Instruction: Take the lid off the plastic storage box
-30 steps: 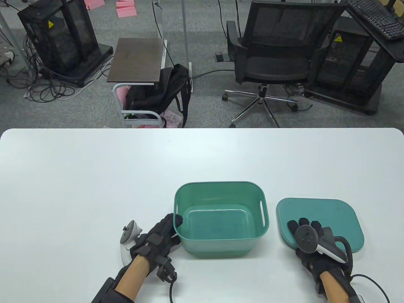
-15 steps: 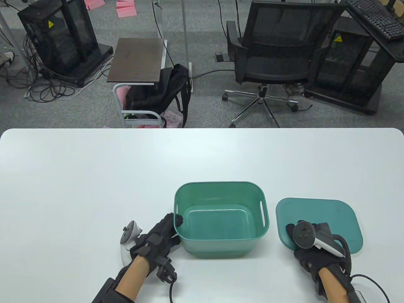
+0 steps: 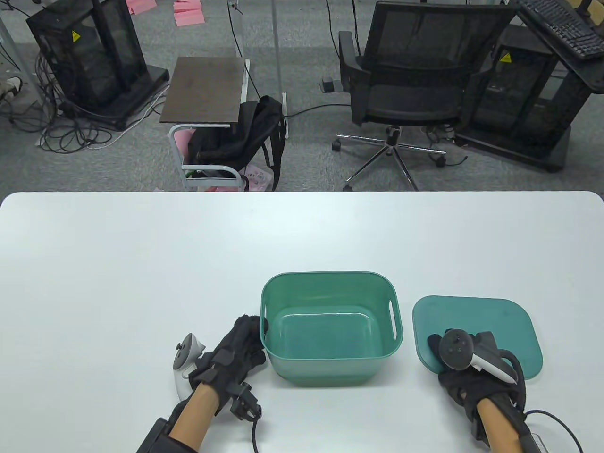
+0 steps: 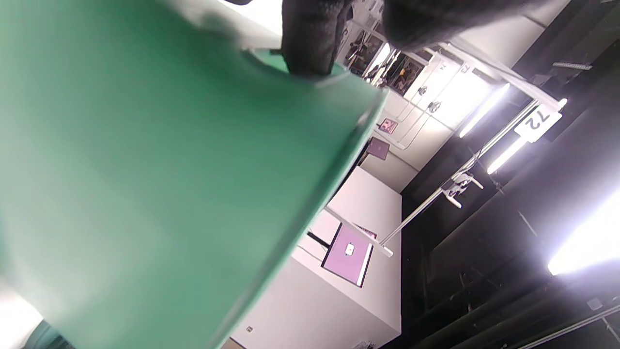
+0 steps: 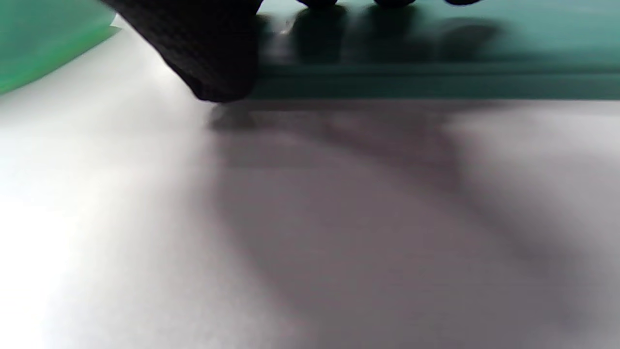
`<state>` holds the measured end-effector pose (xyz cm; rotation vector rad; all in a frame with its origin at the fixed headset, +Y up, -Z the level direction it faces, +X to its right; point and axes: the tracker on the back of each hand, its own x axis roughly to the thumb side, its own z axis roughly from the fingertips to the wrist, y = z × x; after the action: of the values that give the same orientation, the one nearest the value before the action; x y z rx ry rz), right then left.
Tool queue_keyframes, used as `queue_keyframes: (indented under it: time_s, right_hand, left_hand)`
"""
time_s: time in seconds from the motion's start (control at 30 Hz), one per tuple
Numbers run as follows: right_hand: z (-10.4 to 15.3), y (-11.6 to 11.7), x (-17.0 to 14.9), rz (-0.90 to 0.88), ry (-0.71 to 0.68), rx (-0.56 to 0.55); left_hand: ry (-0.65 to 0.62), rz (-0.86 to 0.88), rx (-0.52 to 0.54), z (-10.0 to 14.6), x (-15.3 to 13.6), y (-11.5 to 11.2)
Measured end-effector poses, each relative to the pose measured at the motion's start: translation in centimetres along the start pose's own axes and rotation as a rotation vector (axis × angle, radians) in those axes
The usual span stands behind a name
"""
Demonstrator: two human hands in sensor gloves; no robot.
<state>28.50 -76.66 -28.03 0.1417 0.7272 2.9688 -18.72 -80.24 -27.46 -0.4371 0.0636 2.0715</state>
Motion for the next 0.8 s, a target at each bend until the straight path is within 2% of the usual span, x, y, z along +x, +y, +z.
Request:
queue_keyframes:
  time_s: [0.13, 0.27, 0.43, 0.6, 0.67, 0.8]
  right_hand:
    - [0.6, -0.7, -0.1, -0.03, -0.048, -0.117]
    - [1.9, -2.6, 0.2, -0.073, -0.082, -0.261]
    - [4.0, -5.7, 1.7, -0.076, -0.127, -0.357]
    - [6.6, -8.8, 4.3, -0.181, -0.226, -0.525]
    - [7.6, -9.7, 6.0, -0.25, -0.297, -0.61]
    - [8.7, -9.9, 9.5, -0.283, -0.411, -0.723]
  left_hand:
    - [-0.003, -0.002, 0.038, 0.2, 0.4, 0.6]
    - [-0.082, -0.073, 0.057, 0.6, 2.2, 0.4]
    - [-0.254, -0.213, 0.069, 1.9, 5.0, -1.1]
    - [-0.464, -0.332, 0.07, 4.0, 8.0, -3.4]
    - [-0.58, -0.474, 0.085, 5.0, 8.9, -4.7]
    - [-0.717, -0.688, 0.101, 6.4, 9.6, -6.8]
